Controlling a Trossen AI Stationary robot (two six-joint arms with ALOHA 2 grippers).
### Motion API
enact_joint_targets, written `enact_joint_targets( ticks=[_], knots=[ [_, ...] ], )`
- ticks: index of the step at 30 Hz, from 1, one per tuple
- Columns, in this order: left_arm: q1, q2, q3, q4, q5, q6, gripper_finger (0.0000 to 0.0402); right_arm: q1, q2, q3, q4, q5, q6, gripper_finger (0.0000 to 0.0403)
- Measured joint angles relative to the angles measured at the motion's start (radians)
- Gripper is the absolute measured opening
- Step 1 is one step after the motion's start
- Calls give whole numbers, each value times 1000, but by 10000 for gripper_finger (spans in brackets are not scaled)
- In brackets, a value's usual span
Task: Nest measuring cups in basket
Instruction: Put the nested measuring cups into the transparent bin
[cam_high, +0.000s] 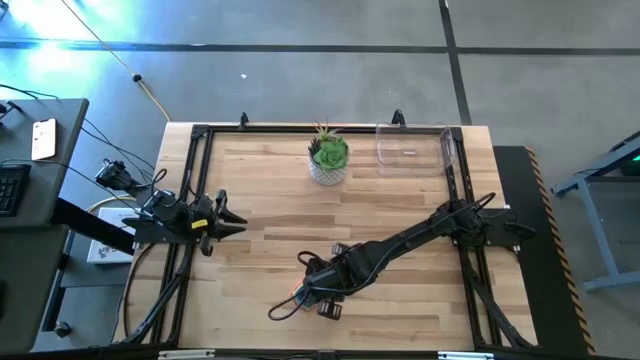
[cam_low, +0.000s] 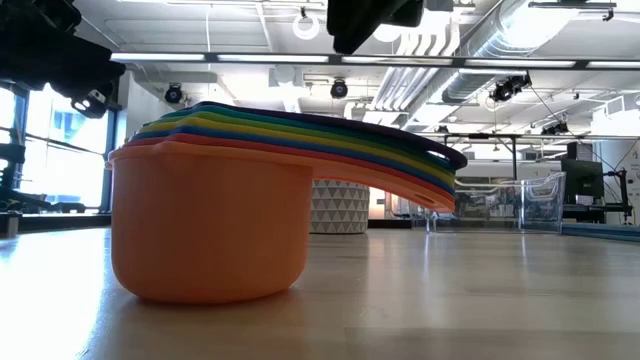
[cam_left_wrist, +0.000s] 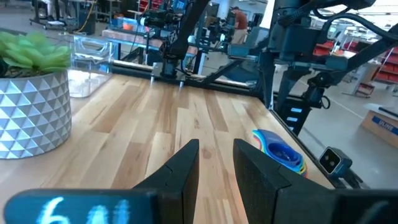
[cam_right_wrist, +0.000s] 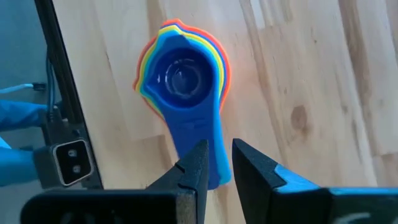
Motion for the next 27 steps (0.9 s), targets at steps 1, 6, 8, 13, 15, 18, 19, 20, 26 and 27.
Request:
enact_joint_targets(
  ticks=[1, 6, 8, 13, 15, 18, 19, 20, 26, 27],
  knots=[
    [0, 0, 0, 0, 0, -1, 90, -2, 0, 0, 0, 0, -17, 64],
    [0, 0, 0, 0, 0, -3, 90, -13, 0, 0, 0, -27, -88, 81],
    [0, 0, 0, 0, 0, -3, 90, -15, 0, 0, 1, -34, -113, 98],
    [0, 0, 0, 0, 0, -3, 90, -16, 0, 0, 1, -35, -174, 159],
    [0, 0, 0, 0, 0, -2, 90, -16, 0, 0, 1, -35, -175, 186],
    [0, 0, 0, 0, 0, -2, 90, -16, 0, 0, 1, -37, -176, 225],
    [0, 0, 0, 0, 0, -3, 90, -16, 0, 0, 1, -44, -177, 238],
    [0, 0, 0, 0, 0, -3, 90, -16, 0, 0, 1, -50, -178, 249],
    [0, 0, 0, 0, 0, -2, 90, -16, 0, -1, 1, -68, -203, 287],
    [0, 0, 0, 0, 0, -2, 90, -16, 1, -1, 1, -68, -203, 288]
  ],
)
